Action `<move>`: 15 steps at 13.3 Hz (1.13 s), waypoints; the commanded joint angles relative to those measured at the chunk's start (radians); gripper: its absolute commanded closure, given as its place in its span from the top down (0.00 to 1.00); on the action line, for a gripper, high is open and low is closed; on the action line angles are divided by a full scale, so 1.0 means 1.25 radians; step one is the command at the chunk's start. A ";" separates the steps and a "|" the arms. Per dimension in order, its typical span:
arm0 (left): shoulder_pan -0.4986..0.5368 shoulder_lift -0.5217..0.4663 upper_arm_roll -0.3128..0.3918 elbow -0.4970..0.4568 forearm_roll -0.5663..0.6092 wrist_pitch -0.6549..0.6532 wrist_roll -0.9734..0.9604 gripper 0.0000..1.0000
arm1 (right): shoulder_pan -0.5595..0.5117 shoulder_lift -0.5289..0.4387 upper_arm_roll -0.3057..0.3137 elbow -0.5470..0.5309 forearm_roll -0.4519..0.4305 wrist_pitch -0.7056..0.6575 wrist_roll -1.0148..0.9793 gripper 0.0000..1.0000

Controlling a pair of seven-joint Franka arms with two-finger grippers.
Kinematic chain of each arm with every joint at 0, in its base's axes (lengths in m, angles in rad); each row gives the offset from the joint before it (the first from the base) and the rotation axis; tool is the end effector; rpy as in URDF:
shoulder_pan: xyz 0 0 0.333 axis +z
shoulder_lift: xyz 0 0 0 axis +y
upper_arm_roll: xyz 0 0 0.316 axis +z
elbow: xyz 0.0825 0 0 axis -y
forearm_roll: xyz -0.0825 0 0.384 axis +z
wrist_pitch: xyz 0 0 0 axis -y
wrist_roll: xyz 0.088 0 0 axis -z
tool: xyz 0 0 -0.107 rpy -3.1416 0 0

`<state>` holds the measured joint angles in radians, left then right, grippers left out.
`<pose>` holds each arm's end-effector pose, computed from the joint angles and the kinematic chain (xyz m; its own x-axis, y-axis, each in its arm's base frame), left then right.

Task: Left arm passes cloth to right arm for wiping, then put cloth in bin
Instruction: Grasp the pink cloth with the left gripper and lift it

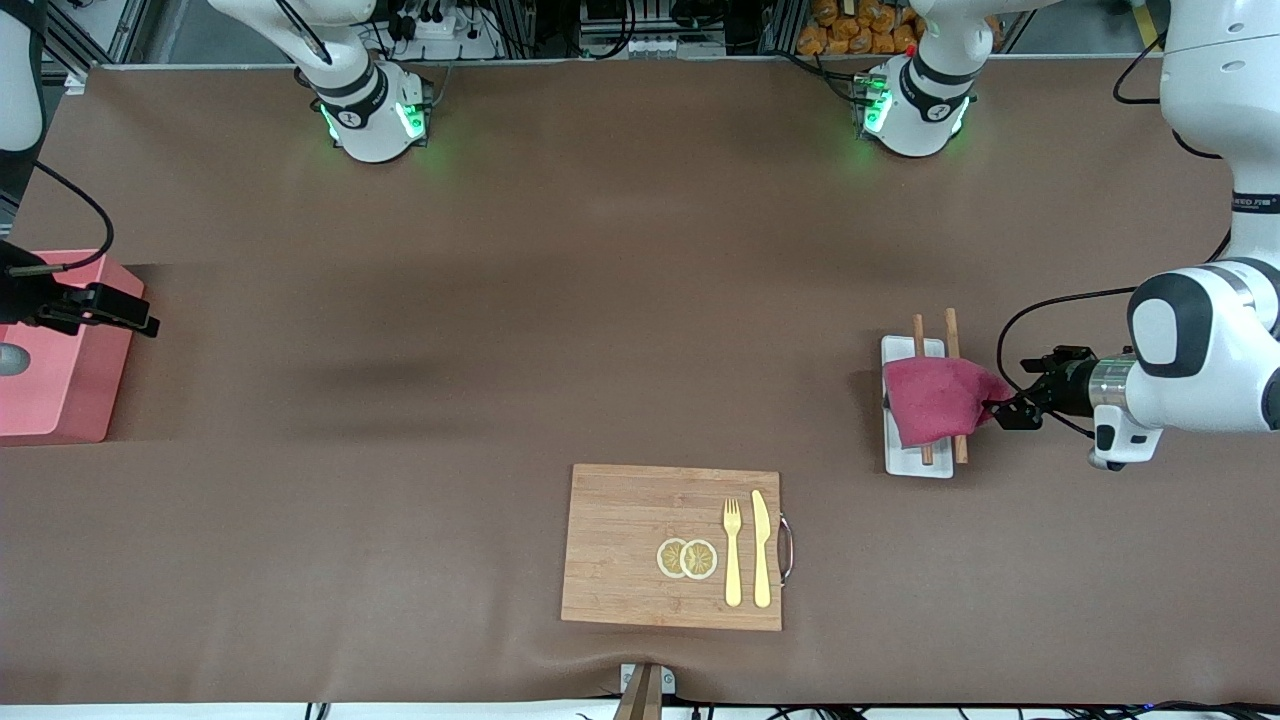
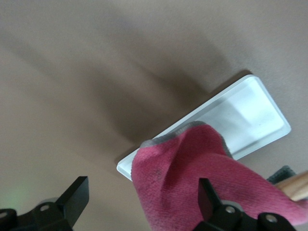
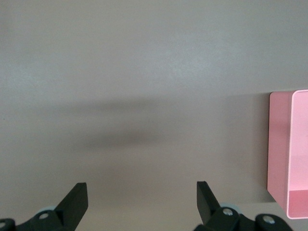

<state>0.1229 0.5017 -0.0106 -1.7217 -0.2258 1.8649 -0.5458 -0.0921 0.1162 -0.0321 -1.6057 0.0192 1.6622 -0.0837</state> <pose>0.6235 0.0535 0.2733 0.6579 0.6381 -0.4001 0.6868 -0.7263 -0.0290 0.5879 -0.0705 0.5490 0.9974 -0.0420 -0.0581 -0.0433 -0.9989 -0.0202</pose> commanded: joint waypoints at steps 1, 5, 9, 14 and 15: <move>0.002 -0.034 -0.001 -0.053 -0.012 0.029 -0.009 1.00 | -0.006 0.005 0.007 0.014 0.007 -0.011 0.013 1.00; 0.031 -0.036 -0.004 -0.060 -0.013 0.035 -0.011 0.00 | 0.006 0.005 0.011 0.016 0.010 -0.046 0.173 1.00; 0.024 -0.039 -0.009 -0.057 -0.014 0.035 -0.028 0.00 | 0.016 0.005 0.011 0.017 0.056 -0.076 0.278 1.00; 0.021 -0.038 -0.027 -0.051 -0.030 0.037 -0.054 0.00 | 0.020 0.005 0.012 0.017 0.064 -0.095 0.328 1.00; 0.022 -0.039 -0.027 -0.047 -0.030 0.036 -0.053 0.00 | 0.022 0.005 0.012 0.017 0.064 -0.096 0.330 1.00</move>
<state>0.1481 0.4857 -0.0457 -1.7554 -0.2405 1.8946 -0.6020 -0.0694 0.1162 -0.0193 -1.6052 0.0906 1.5623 0.2941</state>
